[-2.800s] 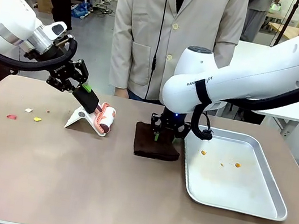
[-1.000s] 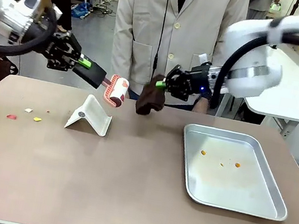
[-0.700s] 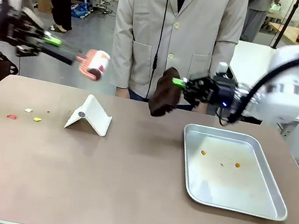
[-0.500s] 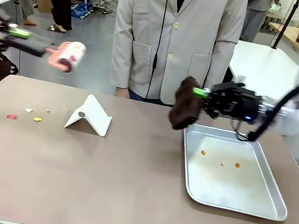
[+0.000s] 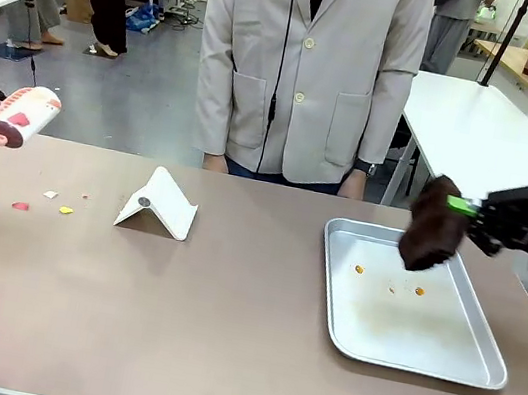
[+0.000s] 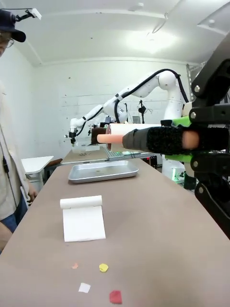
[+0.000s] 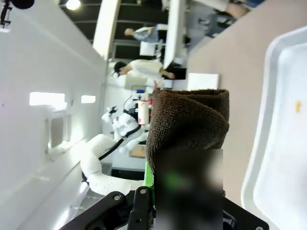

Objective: Clean the surface of the table.
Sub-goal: Hold the Lint Roller with your left hand and the towel with your right hand.

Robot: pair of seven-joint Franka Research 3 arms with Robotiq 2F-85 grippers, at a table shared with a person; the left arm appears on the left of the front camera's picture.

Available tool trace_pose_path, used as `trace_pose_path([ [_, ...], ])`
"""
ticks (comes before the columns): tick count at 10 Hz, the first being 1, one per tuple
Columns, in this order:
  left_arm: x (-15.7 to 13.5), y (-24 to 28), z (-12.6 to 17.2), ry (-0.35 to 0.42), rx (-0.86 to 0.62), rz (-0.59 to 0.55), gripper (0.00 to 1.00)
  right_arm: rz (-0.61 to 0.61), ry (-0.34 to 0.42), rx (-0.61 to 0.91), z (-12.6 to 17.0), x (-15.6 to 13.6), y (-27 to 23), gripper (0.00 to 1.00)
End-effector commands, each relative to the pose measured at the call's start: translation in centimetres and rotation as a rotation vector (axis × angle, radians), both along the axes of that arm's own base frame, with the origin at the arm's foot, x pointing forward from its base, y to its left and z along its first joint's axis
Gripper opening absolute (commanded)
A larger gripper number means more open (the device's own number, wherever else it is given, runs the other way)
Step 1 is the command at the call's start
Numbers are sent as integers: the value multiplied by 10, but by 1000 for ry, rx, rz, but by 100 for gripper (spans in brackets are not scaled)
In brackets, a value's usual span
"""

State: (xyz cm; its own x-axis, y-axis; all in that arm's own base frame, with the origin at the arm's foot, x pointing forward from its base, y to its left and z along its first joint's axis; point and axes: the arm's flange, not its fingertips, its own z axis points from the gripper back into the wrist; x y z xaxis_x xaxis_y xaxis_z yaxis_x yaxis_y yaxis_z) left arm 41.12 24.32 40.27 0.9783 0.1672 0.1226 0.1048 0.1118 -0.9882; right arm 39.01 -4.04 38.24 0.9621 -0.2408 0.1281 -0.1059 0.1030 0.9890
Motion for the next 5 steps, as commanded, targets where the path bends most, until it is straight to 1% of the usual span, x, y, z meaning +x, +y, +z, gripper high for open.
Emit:
trace_pose_path([
  [1, 1, -12, -9, -15, -43, 35, 0, -11, 74, -54, 12, -18, -21, 4],
  [2, 0, -17, -20, -3, -61, 37, 0, -24, 76, -51, 8, -27, -35, 4],
  [3, 0, -20, -27, -23, -84, 31, 0, -55, 82, -45, 3, -32, -43, 4],
  [4, 1, -23, -32, -3, -99, 53, 0, -108, 101, -69, -3, -34, -49, 4],
  [5, 3, -25, -34, 34, -91, 65, 0, -146, 88, -122, -8, -33, -48, 4],
])
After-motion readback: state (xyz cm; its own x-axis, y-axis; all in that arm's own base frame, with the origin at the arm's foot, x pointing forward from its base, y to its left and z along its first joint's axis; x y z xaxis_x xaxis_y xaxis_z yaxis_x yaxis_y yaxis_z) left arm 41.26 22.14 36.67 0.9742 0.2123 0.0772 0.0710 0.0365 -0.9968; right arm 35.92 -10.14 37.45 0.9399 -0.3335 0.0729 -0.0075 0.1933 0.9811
